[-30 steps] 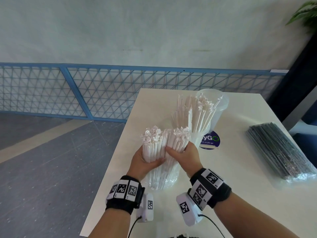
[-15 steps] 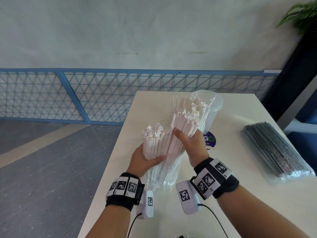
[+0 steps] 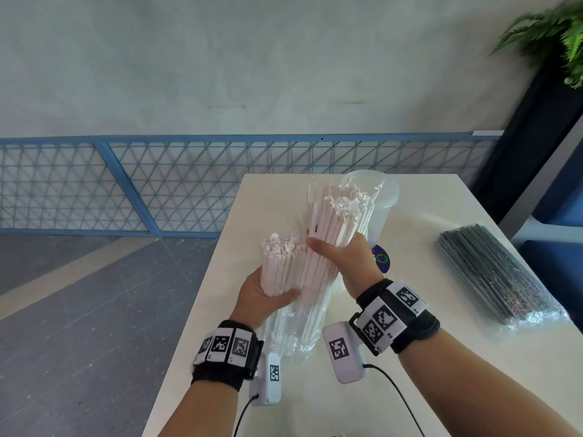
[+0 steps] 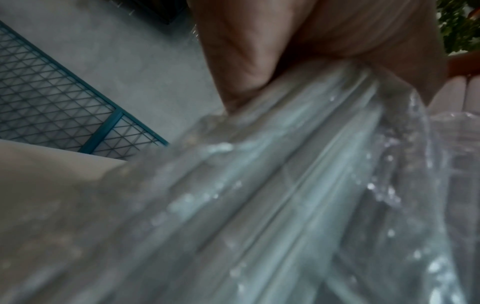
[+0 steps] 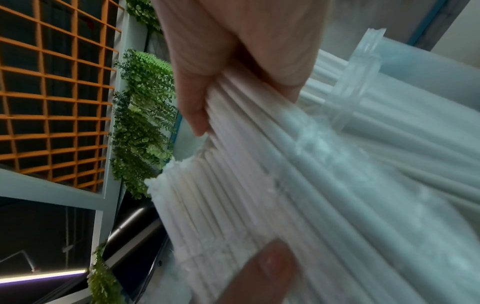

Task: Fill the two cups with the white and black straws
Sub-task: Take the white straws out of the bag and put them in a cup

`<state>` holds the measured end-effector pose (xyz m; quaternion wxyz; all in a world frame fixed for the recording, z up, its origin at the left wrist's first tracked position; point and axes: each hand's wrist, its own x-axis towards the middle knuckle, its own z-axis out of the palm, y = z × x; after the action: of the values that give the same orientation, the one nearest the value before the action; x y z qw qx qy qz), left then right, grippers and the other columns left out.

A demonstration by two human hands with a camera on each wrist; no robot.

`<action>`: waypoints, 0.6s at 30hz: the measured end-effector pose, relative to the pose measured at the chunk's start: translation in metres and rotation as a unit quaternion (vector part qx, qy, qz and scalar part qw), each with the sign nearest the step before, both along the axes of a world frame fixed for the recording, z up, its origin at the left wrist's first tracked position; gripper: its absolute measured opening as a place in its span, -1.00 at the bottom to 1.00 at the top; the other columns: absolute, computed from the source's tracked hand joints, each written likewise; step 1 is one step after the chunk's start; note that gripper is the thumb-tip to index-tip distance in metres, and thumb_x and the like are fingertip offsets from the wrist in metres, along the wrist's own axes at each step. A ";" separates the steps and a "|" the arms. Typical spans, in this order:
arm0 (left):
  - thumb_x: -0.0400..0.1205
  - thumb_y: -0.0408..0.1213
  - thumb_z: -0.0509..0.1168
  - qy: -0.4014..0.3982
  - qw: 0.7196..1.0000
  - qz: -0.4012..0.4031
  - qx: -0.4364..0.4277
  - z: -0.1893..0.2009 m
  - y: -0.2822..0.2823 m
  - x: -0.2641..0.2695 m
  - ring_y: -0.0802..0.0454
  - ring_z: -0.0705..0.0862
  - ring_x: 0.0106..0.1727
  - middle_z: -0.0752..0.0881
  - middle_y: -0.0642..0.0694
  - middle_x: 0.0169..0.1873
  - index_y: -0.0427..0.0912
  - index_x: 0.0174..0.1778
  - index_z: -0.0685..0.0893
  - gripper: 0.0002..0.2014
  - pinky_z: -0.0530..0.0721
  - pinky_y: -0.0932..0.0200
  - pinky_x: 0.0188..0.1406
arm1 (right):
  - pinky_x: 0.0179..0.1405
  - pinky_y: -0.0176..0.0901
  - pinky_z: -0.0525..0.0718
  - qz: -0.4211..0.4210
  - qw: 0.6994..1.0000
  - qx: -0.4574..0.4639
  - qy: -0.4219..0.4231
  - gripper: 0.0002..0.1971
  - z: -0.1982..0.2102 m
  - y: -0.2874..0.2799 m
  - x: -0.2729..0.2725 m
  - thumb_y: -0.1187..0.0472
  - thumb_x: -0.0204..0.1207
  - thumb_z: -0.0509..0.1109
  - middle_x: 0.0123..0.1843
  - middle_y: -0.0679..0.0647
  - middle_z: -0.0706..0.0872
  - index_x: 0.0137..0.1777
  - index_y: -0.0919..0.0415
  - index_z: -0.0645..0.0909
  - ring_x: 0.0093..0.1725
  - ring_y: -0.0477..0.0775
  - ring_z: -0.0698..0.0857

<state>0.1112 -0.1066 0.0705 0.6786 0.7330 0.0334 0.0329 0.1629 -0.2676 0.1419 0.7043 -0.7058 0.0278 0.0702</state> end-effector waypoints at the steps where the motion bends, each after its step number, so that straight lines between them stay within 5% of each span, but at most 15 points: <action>1: 0.34 -0.41 0.56 0.002 1.000 -0.002 -0.004 0.000 0.000 0.000 0.11 0.80 -0.02 0.83 -0.01 -0.10 -0.07 0.03 0.70 -0.63 0.72 0.33 -0.11 | 0.25 0.20 0.65 -0.008 1.000 0.010 0.012 0.19 0.002 0.000 -0.001 -0.32 -0.22 0.67 0.22 0.23 0.68 0.37 0.39 0.40 0.23 0.24 0.66; 4: 0.28 -0.23 0.62 0.006 1.000 -0.012 -0.005 -0.002 0.003 0.001 0.04 0.78 0.08 0.83 -0.07 -0.02 -0.12 0.12 0.70 -0.52 0.72 0.13 0.07 | 0.26 0.24 0.63 -0.046 0.996 0.076 -0.005 0.09 0.008 -0.002 0.002 -0.22 -0.07 0.69 0.23 0.27 0.69 0.36 0.44 0.42 0.22 0.23 0.69; 8: 0.16 -0.07 0.63 0.012 1.000 -0.003 -0.013 -0.004 0.006 0.001 -0.04 0.77 0.11 0.82 -0.13 0.01 -0.19 0.16 0.69 -0.35 0.68 -0.06 0.20 | 0.07 0.10 0.74 -0.060 0.989 0.131 -0.045 -0.96 0.033 -0.013 0.002 0.32 0.47 0.42 -0.07 0.22 0.80 -0.11 0.27 0.68 0.01 0.21 0.78; 11: 0.18 -0.12 0.66 0.011 1.000 -0.002 -0.005 -0.004 0.005 0.001 -0.02 0.77 0.11 0.82 -0.11 0.01 -0.19 0.16 0.69 -0.37 0.67 -0.05 0.21 | 0.00 0.02 0.77 -0.050 0.988 0.135 -0.059 -0.95 0.037 -0.017 0.006 0.35 0.49 0.40 -0.08 0.19 0.79 -0.08 0.27 0.66 -0.06 0.15 0.78; 14: 0.23 -0.18 0.63 0.008 1.000 0.007 -0.002 -0.003 0.004 -0.001 0.01 0.76 0.12 0.82 -0.10 0.02 -0.18 0.18 0.68 -0.41 0.66 0.00 0.23 | 0.02 0.03 0.76 -0.041 0.993 0.107 -0.026 -0.61 0.033 -0.018 0.008 0.30 0.37 0.52 0.01 0.26 0.76 0.17 0.42 0.58 -0.03 0.16 0.77; 18: 0.31 -0.32 0.57 -0.001 1.000 0.020 0.012 0.002 -0.001 -0.003 0.09 0.77 0.08 0.82 -0.06 -0.01 -0.20 0.15 0.69 -0.52 0.70 0.11 0.18 | 0.11 0.18 0.72 -0.017 0.996 0.080 -0.020 -0.50 0.025 -0.016 0.008 0.35 0.25 0.60 0.06 0.30 0.76 0.19 0.41 0.57 0.04 0.25 0.76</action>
<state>0.1081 -0.1078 0.0721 0.6687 0.7405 0.0467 0.0478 0.1713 -0.2837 0.1670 0.7600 -0.6480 0.0203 0.0457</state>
